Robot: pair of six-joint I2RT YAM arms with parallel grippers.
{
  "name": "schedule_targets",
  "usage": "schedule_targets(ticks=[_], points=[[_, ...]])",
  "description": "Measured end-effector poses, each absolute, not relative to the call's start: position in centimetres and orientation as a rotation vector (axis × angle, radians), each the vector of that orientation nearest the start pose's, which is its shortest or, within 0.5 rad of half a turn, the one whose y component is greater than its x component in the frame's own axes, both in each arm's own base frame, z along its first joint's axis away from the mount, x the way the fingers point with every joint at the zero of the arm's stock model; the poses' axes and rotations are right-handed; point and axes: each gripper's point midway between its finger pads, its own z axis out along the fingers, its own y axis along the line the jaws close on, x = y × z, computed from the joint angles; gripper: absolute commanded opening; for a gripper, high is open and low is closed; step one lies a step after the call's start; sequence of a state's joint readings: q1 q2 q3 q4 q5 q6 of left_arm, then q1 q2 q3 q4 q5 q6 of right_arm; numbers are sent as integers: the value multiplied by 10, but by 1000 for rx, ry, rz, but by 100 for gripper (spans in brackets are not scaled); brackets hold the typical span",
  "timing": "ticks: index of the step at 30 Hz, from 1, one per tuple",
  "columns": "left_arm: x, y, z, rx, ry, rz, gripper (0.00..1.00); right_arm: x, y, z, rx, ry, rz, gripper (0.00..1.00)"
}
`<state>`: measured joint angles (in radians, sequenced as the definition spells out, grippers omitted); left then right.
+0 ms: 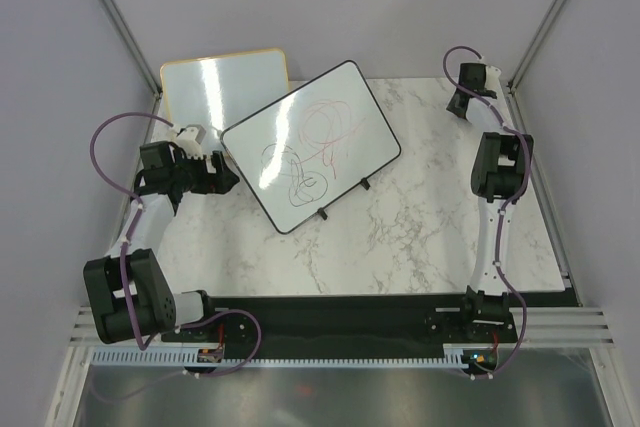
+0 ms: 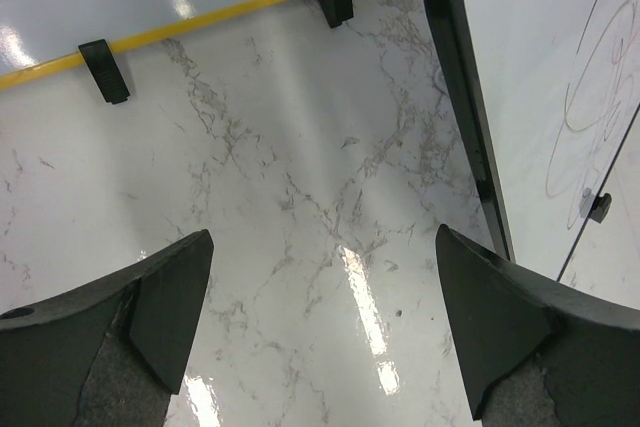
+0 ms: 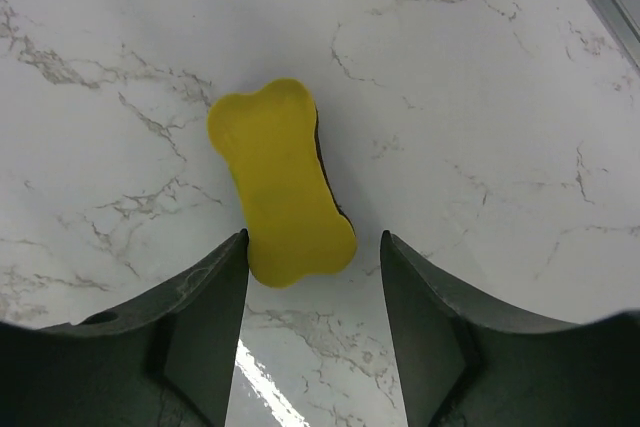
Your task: Erase the whiteboard
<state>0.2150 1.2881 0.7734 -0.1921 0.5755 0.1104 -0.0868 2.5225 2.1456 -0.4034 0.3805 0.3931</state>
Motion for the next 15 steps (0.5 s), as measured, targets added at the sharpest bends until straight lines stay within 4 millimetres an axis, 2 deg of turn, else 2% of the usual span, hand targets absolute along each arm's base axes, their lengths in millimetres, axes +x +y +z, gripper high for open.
schedule_targets(ticks=[4,9,11,12,15], points=[[344,-20,121,185,2178,-478,99,625,-106,28,718,2189,-303,58],[344,-20,121,190,2177,-479,99,630,-108,30,693,2186,-311,64],[344,-20,121,193,2176,-481,99,633,-109,30,669,2188,-318,55],[344,-20,121,194,2175,-481,99,633,-109,30,655,2192,-321,42],[344,-20,122,195,2174,-485,99,636,-109,31,621,2196,-328,34]])
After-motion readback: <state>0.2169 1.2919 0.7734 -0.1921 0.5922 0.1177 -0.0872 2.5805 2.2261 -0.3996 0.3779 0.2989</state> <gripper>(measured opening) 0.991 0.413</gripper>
